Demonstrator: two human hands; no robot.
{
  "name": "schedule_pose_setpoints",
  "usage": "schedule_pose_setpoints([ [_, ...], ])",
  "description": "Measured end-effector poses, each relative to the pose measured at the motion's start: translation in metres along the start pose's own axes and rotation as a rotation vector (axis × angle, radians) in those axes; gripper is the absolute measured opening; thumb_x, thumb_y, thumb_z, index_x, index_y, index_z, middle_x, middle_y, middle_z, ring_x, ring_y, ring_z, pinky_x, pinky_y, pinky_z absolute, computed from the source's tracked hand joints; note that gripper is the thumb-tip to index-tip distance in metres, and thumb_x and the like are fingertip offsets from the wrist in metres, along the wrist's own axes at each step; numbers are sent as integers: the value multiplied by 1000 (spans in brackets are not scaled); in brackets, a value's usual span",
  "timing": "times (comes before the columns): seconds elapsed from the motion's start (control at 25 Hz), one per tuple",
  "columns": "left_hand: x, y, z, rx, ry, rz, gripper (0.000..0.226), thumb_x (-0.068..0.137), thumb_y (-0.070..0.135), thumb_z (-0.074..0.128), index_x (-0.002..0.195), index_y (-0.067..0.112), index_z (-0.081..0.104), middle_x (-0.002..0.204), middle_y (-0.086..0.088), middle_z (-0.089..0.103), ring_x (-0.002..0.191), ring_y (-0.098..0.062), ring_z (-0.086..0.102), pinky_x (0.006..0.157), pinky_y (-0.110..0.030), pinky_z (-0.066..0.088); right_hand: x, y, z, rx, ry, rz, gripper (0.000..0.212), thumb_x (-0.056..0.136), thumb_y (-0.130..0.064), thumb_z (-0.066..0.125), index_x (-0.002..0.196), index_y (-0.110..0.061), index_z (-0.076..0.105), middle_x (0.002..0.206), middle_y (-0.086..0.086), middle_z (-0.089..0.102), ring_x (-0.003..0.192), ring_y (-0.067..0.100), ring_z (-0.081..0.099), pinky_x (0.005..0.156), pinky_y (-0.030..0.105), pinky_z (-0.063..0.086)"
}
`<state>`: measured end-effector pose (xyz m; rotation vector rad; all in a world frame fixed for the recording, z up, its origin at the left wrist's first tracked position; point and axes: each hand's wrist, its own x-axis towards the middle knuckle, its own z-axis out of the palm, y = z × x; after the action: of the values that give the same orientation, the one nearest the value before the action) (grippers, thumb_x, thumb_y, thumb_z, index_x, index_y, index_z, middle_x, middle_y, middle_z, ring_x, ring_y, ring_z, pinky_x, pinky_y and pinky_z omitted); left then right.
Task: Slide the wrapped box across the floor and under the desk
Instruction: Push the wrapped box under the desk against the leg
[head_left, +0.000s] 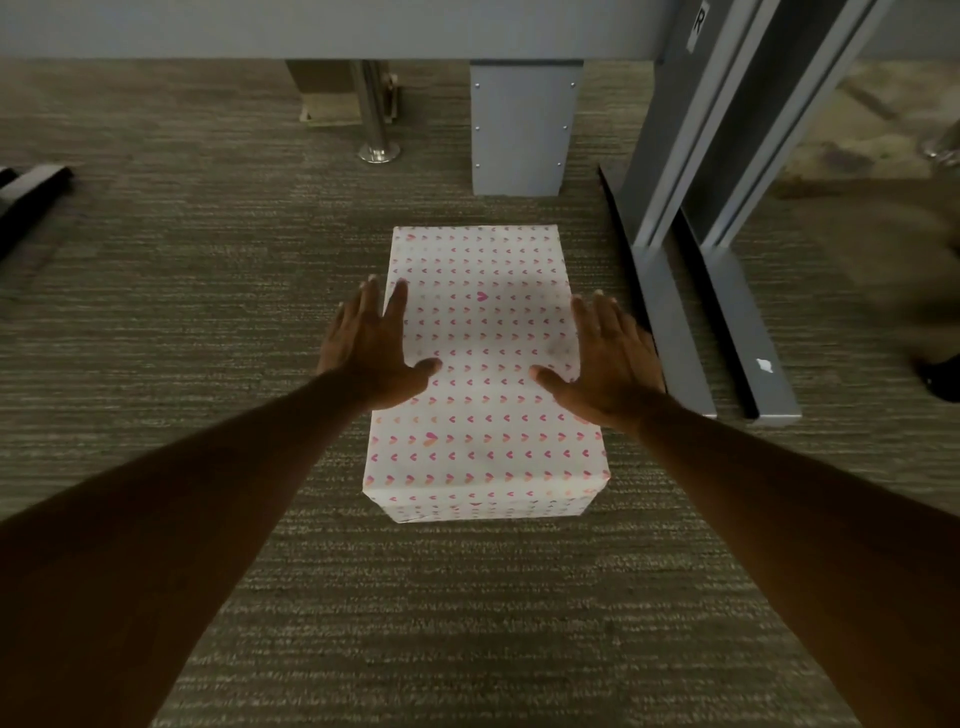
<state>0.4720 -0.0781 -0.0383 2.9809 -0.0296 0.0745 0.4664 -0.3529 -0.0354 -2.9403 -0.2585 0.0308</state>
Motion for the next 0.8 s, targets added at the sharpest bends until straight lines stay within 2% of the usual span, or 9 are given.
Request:
schedule_pose_setpoints([
  [0.12,-1,7,-2,84,64,107,113,75,73,53,155,17,-3,165,-19,-2,151,-35,-1,116,-44,-2,1,-3,-1,-79,16,-58,110,80,-81,37,158,-15,-1,167,17,-2,153,33,-3,122,52,3],
  [0.28,-3,12,-6,111,40,136,114,76,77,47,155,16,-6,165,-18,-9,151,-33,-7,117,-43,-7,0,-4,-2,-120,16,-80,111,79,-83,31,158,-15,-7,167,17,-8,153,33,-8,123,53,0],
  [0.44,-4,11,-6,137,24,151,115,75,79,45,156,15,-7,165,-18,-11,151,-33,-9,120,-45,-6,-1,-6,-2,-141,13,-84,111,79,-83,30,157,-15,-9,166,17,-10,153,34,-9,123,54,-1],
  [0.8,3,1,2,82,12,113,118,75,75,54,155,14,-8,165,-18,-8,151,-34,-7,120,-46,-4,7,-1,0,-109,36,-41,111,82,-79,39,158,-12,-6,167,16,-5,153,33,-6,121,48,-3],
])
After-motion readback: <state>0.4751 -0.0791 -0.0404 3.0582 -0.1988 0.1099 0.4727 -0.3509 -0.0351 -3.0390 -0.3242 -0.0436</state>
